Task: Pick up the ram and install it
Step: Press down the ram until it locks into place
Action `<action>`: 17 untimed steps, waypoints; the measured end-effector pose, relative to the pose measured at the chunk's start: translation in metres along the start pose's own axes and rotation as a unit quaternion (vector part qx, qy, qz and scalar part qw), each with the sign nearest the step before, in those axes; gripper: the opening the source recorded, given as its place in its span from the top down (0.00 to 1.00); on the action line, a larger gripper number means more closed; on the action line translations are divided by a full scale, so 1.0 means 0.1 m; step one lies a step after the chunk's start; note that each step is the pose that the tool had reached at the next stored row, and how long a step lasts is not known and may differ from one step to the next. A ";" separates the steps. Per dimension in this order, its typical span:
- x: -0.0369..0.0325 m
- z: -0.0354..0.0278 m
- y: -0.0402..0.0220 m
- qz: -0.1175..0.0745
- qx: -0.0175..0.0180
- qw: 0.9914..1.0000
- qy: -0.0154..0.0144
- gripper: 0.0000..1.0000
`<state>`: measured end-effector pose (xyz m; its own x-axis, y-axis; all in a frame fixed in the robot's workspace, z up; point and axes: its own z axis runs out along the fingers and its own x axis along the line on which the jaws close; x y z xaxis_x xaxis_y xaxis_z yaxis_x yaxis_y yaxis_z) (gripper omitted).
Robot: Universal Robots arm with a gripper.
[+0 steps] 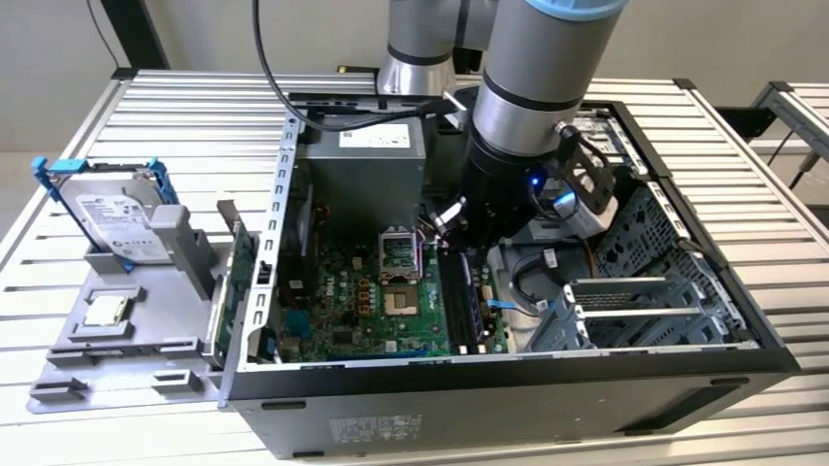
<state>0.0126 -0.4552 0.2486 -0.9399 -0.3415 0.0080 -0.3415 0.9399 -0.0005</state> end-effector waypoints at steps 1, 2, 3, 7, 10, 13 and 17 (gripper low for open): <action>0.000 0.000 0.000 -0.010 0.000 1.000 0.000 1.00; 0.000 0.000 0.000 -0.019 0.000 1.000 0.000 1.00; 0.000 -0.001 0.000 -0.028 0.000 1.000 0.000 1.00; 0.000 -0.006 0.000 -0.064 0.000 0.998 0.000 1.00; 0.000 -0.007 0.000 -0.091 0.001 0.996 0.000 1.00; 0.000 -0.008 0.000 -0.119 0.001 0.993 0.000 1.00; 0.000 -0.007 0.000 -0.154 0.001 0.988 0.000 1.00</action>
<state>0.0126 -0.4552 0.2493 -0.7911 -0.6116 0.0080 -0.6116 0.7912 -0.0004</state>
